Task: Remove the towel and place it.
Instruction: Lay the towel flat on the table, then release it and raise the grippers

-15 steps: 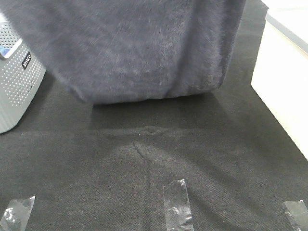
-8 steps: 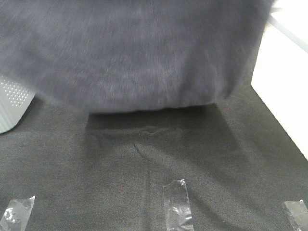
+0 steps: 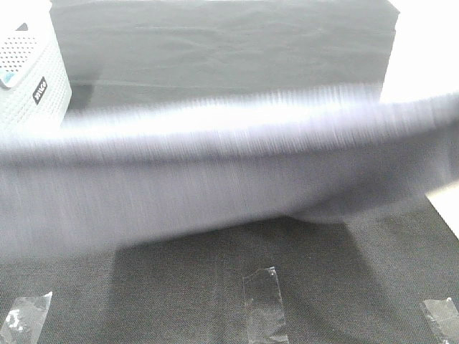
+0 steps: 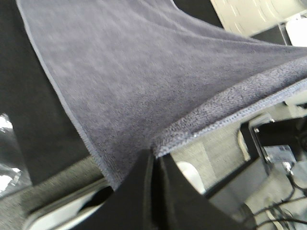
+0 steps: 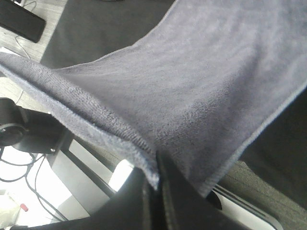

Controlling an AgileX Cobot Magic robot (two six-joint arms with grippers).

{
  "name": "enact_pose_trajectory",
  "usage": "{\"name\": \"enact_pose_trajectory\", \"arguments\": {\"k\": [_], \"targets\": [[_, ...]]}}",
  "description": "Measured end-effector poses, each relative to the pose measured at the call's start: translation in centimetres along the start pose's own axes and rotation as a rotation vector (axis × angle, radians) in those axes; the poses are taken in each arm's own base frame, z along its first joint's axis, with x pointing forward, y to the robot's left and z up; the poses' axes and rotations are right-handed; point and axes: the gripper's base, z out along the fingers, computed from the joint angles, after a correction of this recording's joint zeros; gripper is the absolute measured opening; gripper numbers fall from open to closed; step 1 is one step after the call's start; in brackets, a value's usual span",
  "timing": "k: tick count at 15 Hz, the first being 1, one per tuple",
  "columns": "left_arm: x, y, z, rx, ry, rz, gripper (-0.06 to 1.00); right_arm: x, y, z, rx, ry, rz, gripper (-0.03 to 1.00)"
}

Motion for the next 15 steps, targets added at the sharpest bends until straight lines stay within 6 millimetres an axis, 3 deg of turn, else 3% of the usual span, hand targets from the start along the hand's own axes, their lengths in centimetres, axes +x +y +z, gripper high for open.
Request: {"name": "enact_pose_trajectory", "arguments": {"k": [7,12,15], "targets": [[3.5,1.4,2.6,0.074,0.115,-0.089,0.00,4.7,-1.5,1.2,0.017,0.025,0.043,0.02],[6.1,3.4,5.3,0.060,0.239,-0.174,0.00,7.1,-3.8,4.7,0.041,0.168,0.122,0.02],[6.4,4.0,6.5,0.045,0.302,-0.206,0.00,7.4,-4.9,6.4,0.073,0.258,0.168,0.02]]}}
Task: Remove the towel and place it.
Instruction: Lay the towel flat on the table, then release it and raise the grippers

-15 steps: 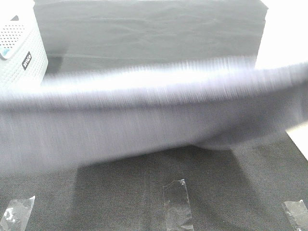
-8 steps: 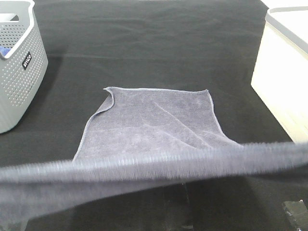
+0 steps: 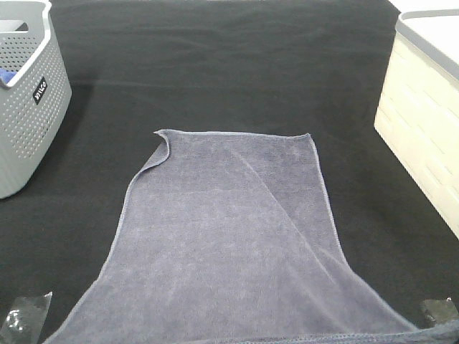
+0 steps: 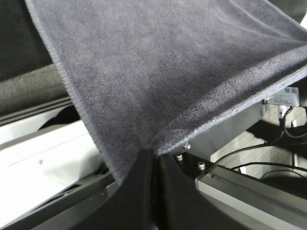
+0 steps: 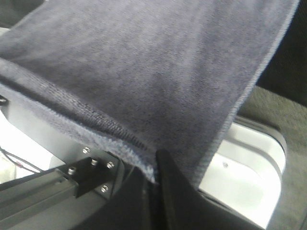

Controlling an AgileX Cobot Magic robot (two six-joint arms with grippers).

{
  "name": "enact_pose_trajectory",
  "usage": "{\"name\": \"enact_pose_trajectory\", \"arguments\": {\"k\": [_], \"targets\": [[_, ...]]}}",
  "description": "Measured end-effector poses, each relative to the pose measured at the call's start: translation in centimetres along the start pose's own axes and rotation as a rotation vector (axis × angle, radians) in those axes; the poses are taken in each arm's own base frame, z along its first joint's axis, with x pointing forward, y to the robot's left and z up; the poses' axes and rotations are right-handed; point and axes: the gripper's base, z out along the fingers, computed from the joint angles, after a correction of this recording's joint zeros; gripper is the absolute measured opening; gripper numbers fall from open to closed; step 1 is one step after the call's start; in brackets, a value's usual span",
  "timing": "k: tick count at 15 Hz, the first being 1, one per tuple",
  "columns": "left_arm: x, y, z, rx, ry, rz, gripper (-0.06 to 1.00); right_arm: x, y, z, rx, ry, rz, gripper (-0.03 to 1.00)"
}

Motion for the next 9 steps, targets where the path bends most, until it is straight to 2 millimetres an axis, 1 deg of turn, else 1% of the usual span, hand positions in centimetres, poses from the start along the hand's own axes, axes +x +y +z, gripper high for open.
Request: {"name": "enact_pose_trajectory", "arguments": {"k": [5,9], "targets": [[-2.1,1.0,2.5,-0.055,0.162,-0.060,0.00,-2.2,-1.0,2.1,0.066,0.157,0.063,0.02],[-3.6,2.0,4.7,-0.094,0.272,-0.113,0.00,-4.1,-2.0,4.4,0.096,0.283,0.081,0.02]]}}
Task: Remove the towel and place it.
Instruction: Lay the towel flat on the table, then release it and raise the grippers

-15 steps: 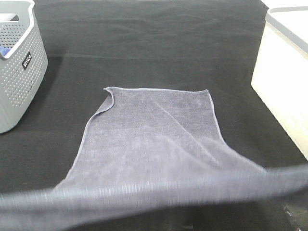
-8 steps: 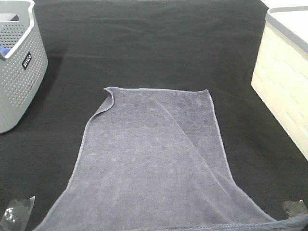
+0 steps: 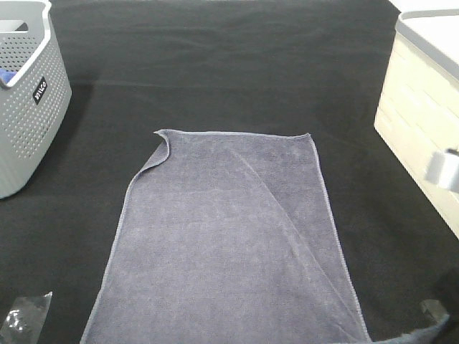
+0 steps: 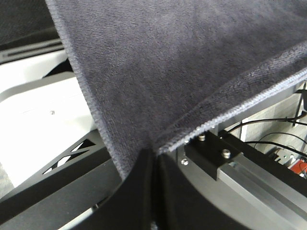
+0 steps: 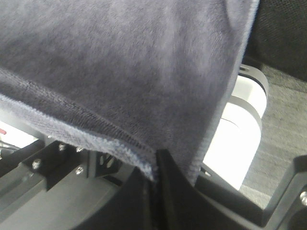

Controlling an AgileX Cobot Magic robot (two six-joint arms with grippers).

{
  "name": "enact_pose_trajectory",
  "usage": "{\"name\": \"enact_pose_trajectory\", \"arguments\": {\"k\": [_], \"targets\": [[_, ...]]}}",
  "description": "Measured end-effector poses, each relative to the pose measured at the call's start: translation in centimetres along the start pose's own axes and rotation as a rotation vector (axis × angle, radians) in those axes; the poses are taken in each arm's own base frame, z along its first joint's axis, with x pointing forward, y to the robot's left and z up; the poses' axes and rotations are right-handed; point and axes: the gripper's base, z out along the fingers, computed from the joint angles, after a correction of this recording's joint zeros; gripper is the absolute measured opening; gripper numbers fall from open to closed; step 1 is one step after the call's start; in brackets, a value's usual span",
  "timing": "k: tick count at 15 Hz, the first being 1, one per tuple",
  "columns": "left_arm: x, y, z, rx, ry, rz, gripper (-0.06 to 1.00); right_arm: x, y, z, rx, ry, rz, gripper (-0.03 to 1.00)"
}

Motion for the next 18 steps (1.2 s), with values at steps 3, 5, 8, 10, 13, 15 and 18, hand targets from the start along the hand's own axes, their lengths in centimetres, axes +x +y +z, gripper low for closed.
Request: {"name": "enact_pose_trajectory", "arguments": {"k": [3,5,8,10,13,15,18], "targets": [[-1.3,0.6,1.1,-0.027,0.045,-0.013,0.00,-1.8,-0.5,1.5,0.015,0.053,0.001,0.02],[-2.1,0.9,1.9,-0.037,0.070,-0.015,0.00,-3.4,-1.2,3.2,0.030,0.120,0.010,0.02],[-2.8,1.0,3.1,-0.065,0.110,-0.002,0.00,-4.9,-2.0,5.4,0.044,0.193,0.014,0.02],[-3.2,-0.1,4.8,-0.146,0.141,0.097,0.00,-5.7,-2.9,6.9,0.067,0.254,-0.005,0.02],[-4.2,-1.2,7.1,-0.222,0.189,0.159,0.00,-5.8,-3.4,7.3,0.085,0.275,-0.020,0.02],[-5.1,-1.7,8.5,-0.260,0.234,0.183,0.00,-5.8,-3.5,7.3,0.096,0.278,-0.034,0.02],[-6.2,-3.4,9.9,-0.281,0.260,0.247,0.00,-5.7,-3.6,7.3,0.100,0.292,-0.041,0.02]]}}
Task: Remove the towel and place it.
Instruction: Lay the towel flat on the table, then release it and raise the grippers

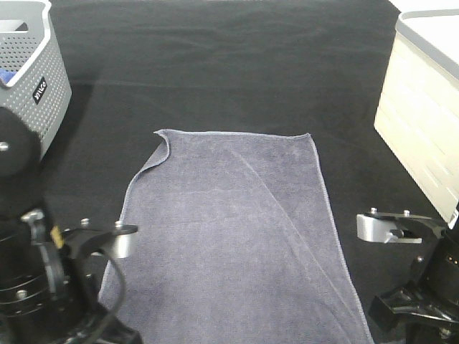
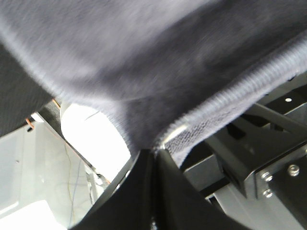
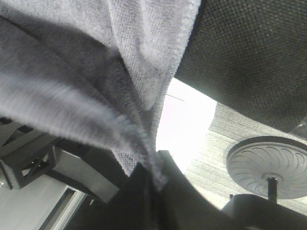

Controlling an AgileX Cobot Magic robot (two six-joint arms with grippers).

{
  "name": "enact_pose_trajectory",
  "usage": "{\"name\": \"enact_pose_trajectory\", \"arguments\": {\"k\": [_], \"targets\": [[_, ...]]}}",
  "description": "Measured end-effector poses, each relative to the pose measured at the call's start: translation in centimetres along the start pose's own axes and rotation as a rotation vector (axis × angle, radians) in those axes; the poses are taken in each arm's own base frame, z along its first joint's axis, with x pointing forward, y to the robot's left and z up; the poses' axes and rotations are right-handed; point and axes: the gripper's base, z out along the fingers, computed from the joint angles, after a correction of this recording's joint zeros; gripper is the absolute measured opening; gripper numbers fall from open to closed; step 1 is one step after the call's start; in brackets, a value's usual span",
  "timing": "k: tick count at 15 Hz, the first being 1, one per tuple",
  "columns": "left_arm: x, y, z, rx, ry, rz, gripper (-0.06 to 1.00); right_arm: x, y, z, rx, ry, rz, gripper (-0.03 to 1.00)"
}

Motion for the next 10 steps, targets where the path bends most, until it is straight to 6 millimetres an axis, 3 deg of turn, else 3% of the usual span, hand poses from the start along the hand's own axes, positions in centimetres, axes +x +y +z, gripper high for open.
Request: {"name": "enact_pose_trajectory", "arguments": {"k": [3,7,10], "targets": [[-0.74,-0.37,0.08,-0.020,0.021,0.002,0.00,0.64,0.45,0.87,-0.080,0.017,-0.014,0.02],[-0.28,0.11,-0.03,-0.077,0.075,-0.007,0.00,0.55,0.61,1.16,-0.108,-0.002,-0.018,0.03],[-0.21,0.12,-0.04,-0.078,0.083,-0.011,0.07,0.46,0.82,1.13,-0.132,-0.013,-0.029,0.17]]}}
